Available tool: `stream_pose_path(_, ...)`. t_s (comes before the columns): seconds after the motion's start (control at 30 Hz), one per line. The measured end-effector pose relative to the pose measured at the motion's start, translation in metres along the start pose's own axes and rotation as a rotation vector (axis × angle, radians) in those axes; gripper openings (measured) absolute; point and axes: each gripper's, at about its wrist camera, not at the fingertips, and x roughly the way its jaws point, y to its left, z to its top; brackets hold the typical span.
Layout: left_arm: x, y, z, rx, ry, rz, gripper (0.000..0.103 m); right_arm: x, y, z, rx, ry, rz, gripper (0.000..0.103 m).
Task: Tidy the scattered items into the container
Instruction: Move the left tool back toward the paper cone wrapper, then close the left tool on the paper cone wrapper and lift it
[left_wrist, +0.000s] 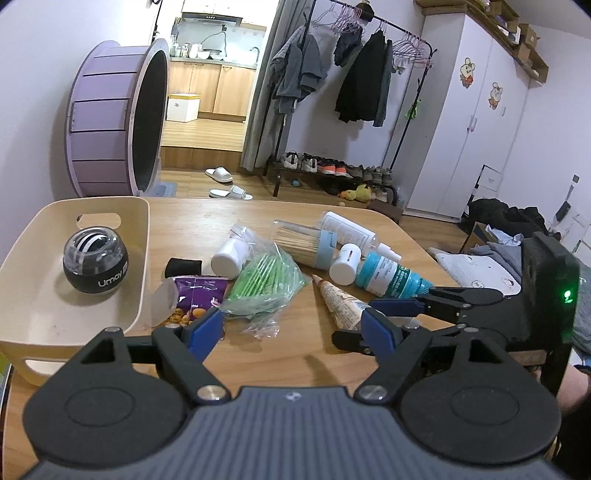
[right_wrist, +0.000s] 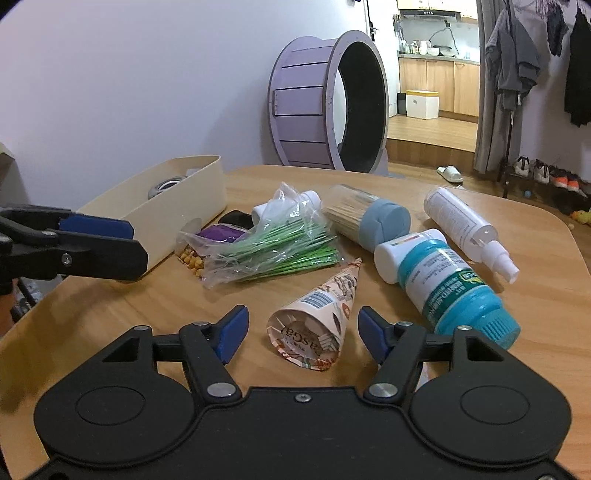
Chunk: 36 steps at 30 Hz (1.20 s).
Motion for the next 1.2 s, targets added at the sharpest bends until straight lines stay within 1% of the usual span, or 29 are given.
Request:
stream_pose_path(0.07, 0.000, 0.000, 0.000, 0.002, 0.000, 0.002, 0.081, 0.003, 0.002, -0.001, -0.015, 0.005, -0.008, 0.065)
stream_pose_path(0.1, 0.000, 0.000, 0.000, 0.003, 0.001, 0.002, 0.081, 0.004, 0.003, -0.001, -0.020, 0.010, -0.009, 0.062)
stream_pose_path(0.13, 0.000, 0.001, 0.000, 0.002, 0.001, 0.001, 0.081, 0.005, 0.003, -0.001, -0.024, 0.014, -0.009, 0.052)
stream_pose_path(0.17, 0.000, 0.002, 0.000, 0.000, 0.001, 0.001, 0.081, 0.006, 0.004, -0.001, -0.030, 0.019, -0.007, 0.050)
stream_pose_path(0.3, 0.000, 0.004, 0.000, 0.003, 0.008, -0.005, 0.081, -0.008, 0.000, -0.003, -0.081, 0.040, 0.090, 0.050)
stream_pose_path(0.47, -0.002, 0.004, -0.002, 0.044, 0.017, -0.060, 0.081, -0.027, -0.004, -0.004, -0.146, 0.065, 0.213, 0.050)
stream_pose_path(0.5, -0.003, 0.004, -0.002, 0.049, 0.017, -0.069, 0.081, -0.034, -0.003, -0.005, -0.178, 0.066, 0.261, 0.050)
stream_pose_path(0.6, -0.001, 0.005, -0.003, 0.042, 0.023, -0.071, 0.081, -0.047, 0.001, -0.009, -0.255, 0.099, 0.345, 0.050)
stream_pose_path(0.67, 0.001, 0.004, -0.004, 0.047, 0.032, -0.074, 0.081, -0.048, 0.004, -0.014, -0.300, 0.138, 0.369, 0.050)
stream_pose_path(0.7, 0.002, 0.003, -0.004, 0.052, 0.034, -0.074, 0.081, -0.048, 0.006, -0.016, -0.322, 0.141, 0.347, 0.051)
stream_pose_path(0.73, 0.003, 0.002, -0.005, 0.058, 0.036, -0.077, 0.081, -0.049, 0.008, -0.017, -0.343, 0.143, 0.323, 0.056)
stream_pose_path(0.77, 0.004, 0.001, -0.005, 0.062, 0.038, -0.082, 0.081, -0.049, 0.008, -0.017, -0.350, 0.140, 0.296, 0.058)
stream_pose_path(0.93, 0.009, -0.007, -0.009, 0.118, 0.033, -0.124, 0.081, -0.061, -0.002, -0.012, -0.362, 0.113, 0.196, 0.064)
stream_pose_path(1.03, 0.012, -0.016, -0.015, 0.213, 0.014, -0.167, 0.081, -0.069, -0.009, -0.010, -0.365, 0.099, 0.154, 0.067)
stream_pose_path(1.1, 0.015, -0.023, -0.019, 0.281, 0.008, -0.181, 0.081, -0.075, -0.018, -0.009, -0.352, 0.087, 0.139, 0.068)
stream_pose_path(1.2, 0.025, -0.035, -0.026, 0.411, -0.002, -0.194, 0.081, -0.084, -0.034, -0.007, -0.312, 0.066, 0.119, 0.071)
